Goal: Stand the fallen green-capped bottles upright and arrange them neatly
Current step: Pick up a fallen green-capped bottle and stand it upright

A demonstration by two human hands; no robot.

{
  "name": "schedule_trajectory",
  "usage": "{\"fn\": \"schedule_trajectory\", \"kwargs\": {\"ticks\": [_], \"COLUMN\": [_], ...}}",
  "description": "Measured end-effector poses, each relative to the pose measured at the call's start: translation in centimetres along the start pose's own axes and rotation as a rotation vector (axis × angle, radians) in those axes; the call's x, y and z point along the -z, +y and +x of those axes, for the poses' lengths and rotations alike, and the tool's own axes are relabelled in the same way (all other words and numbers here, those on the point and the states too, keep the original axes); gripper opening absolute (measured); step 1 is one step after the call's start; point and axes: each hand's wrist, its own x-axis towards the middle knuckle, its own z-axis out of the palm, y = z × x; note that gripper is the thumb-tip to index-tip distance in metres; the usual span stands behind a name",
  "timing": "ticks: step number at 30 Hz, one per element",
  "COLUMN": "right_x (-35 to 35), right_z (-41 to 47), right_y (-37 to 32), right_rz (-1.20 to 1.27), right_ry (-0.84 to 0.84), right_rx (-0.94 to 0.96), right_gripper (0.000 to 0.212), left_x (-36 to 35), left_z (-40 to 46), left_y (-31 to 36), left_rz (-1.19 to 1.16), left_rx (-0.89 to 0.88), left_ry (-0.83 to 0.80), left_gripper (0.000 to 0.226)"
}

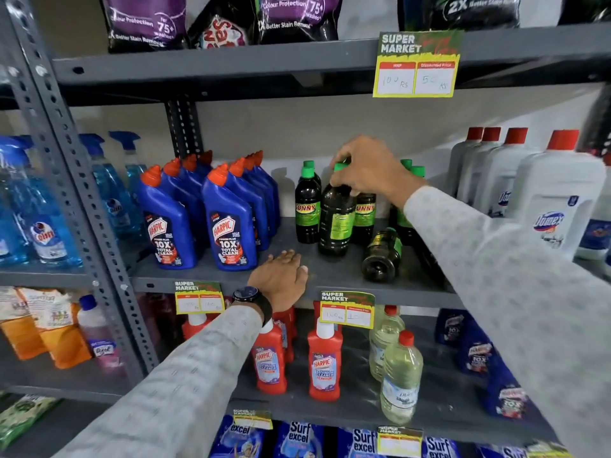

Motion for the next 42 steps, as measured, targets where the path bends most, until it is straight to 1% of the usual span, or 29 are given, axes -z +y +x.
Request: {"fn": "schedule_trajectory", "kwargs": {"ticks": [4,6,9,12,14,17,19,21,22,24,25,26,28,29,32,34,36,38,41,42], "right_x": [-2.1,-3.3,-4.4,-4.7,-4.8,-5.4,-6.7,-8.9,-10.2,-12.9,-14.1,-15.0,-15.9,-16.0,-16.4,-16.8,-17.1,-17.2,-16.7,-16.5], "right_z": [2.6,3.1,3.4,3.5,3.3,1.9,-0.1,-2.5,-3.7,-5.8,-6.5,-6.9,-7.2,-7.1,-6.5,-6.5,-6.5,-6.5,-6.3,-6.4], "right_y": [-0.2,-0.2,0.0,0.6,0.9,1.4,1.9,2.2,2.3,2.8,3.2,3.7,4.6,4.8,5.4,5.4,5.4,5.5,5.7,5.8], "right_rz": [-0.009,-0.011,0.007,0.029,0.045,0.125,0.358,0.667,0.777,0.845,0.840,0.831,0.779,0.740,0.621,0.527,0.497,0.517,0.702,0.761], "right_ry": [-0.122,-0.147,-0.096,-0.073,-0.065,-0.063,0.054,0.200,0.227,0.217,0.196,0.173,0.132,0.120,0.140,0.157,0.181,0.182,0.154,0.131], "right_rx": [-0.032,-0.045,-0.067,-0.063,-0.062,-0.043,-0.067,-0.170,-0.222,-0.257,-0.246,-0.229,-0.225,-0.239,-0.248,-0.252,-0.264,-0.254,-0.235,-0.231], "right_gripper": [0.017,0.015,0.018,0.026,0.038,0.067,0.088,0.102,0.108,0.119,0.118,0.111,0.085,0.079,0.078,0.082,0.087,0.086,0.070,0.068], "left_x": [0.0,0.0,-0.1,-0.3,-0.5,-0.8,-1.0,-1.0,-1.0,-0.8,-0.7,-0.7,-0.6,-0.6,-0.6,-0.6,-0.7,-0.8,-0.9,-0.9], "left_z": [-0.2,-0.2,-0.2,-0.1,-0.1,-0.1,-0.1,-0.1,-0.1,-0.1,0.0,-0.1,-0.1,-0.2,-0.2,-0.2,-0.2,-0.3,-0.2,-0.1], "left_y": [0.1,0.1,0.1,0.0,-0.2,-0.3,-0.3,-0.4,-0.4,-0.3,-0.2,-0.2,0.0,0.0,0.0,0.0,0.0,-0.1,-0.2,-0.2], "left_rz": [0.011,0.019,0.027,0.020,0.016,0.021,0.024,0.021,0.017,-0.001,-0.005,0.000,0.015,0.022,0.046,0.043,0.034,0.030,0.030,0.036], "left_rx": [-0.012,-0.012,-0.009,-0.005,-0.007,-0.015,-0.006,0.000,-0.003,-0.006,-0.004,0.001,0.009,0.007,-0.005,-0.003,-0.002,-0.003,-0.001,-0.002], "left_ry": [0.016,0.023,0.024,0.035,0.051,0.077,0.089,0.093,0.089,0.074,0.068,0.066,0.067,0.068,0.086,0.095,0.095,0.096,0.095,0.095], "left_gripper": [0.062,0.061,0.061,0.061,0.061,0.061,0.061,0.061,0.061,0.062,0.062,0.062,0.061,0.061,0.059,0.059,0.059,0.060,0.060,0.059]}}
